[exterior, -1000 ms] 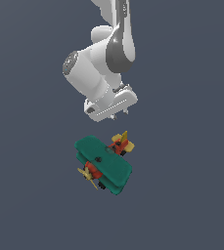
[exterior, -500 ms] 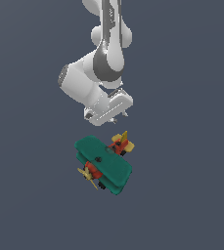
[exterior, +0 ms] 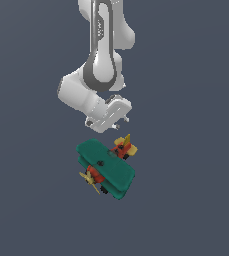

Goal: Pick up the object and move it to a goal position.

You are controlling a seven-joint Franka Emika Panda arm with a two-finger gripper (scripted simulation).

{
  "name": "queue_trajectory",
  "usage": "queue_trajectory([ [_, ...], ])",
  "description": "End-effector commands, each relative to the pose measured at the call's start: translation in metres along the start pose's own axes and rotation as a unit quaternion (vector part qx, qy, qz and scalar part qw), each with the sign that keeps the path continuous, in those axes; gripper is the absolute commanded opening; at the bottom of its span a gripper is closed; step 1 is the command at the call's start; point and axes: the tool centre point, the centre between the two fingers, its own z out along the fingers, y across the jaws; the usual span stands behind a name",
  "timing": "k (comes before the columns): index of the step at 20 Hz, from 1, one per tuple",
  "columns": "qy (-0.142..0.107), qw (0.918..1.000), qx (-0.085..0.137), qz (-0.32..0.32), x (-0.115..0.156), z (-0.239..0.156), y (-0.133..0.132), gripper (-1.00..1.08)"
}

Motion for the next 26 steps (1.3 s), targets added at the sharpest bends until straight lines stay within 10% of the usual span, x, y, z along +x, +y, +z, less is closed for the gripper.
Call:
queue_trajectory([
  [1,0.012,0.9998,0.017,0.0,0.001,0.001,0.003,0.28],
  [26,0.169,0.9735,0.154,0.005,0.021,-0.001,0.032,0.28],
])
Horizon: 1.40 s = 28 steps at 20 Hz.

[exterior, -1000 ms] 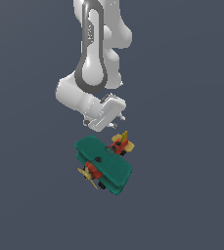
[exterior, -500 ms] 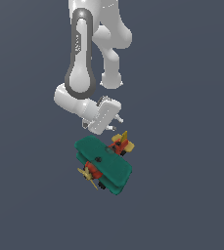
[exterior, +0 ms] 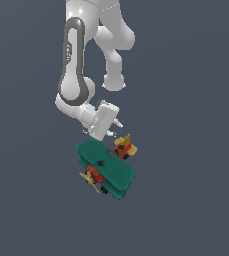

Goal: Pick up the object and move it to a goal position.

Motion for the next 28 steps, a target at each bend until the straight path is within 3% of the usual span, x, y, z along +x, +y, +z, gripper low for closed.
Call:
queue_trajectory([
  [1,0.019,0.9997,0.011,0.0,0.003,-0.002,0.003,0.28],
  [9,0.083,0.9957,0.043,0.0,0.014,-0.009,0.011,0.28],
  [18,0.156,0.9854,0.069,0.0,0.027,-0.02,0.02,0.28],
  [28,0.205,0.9753,0.081,0.001,0.035,-0.03,0.026,0.28],
])
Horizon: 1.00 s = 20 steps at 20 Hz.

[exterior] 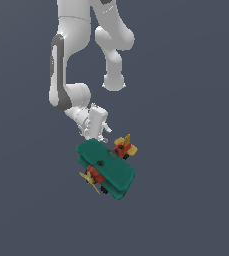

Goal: Pick up the object and move it to a goal position.

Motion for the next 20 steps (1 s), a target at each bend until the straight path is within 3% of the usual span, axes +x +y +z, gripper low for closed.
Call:
queue_trajectory([
  [1,0.009,1.0,0.002,0.0,0.0021,-0.001,0.0007,0.28],
  [20,0.031,0.9994,0.004,0.015,0.0008,-0.0019,0.0086,0.28],
])
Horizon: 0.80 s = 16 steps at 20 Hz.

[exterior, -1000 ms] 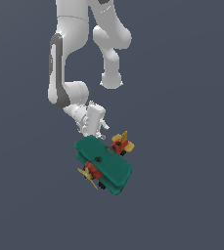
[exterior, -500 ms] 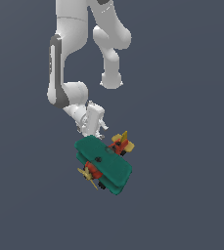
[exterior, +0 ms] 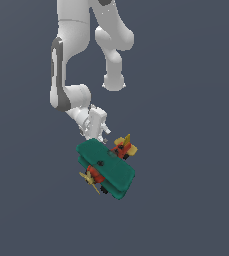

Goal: Pick up the object and move it to a goal position.

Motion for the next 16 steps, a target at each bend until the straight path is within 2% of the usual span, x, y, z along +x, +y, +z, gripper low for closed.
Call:
queue_trajectory([
  [1,0.005,1.0,0.0,0.005,-0.001,0.0,0.002,0.28],
  [16,0.058,0.9977,-0.002,0.035,0.001,-0.005,0.019,0.28],
])
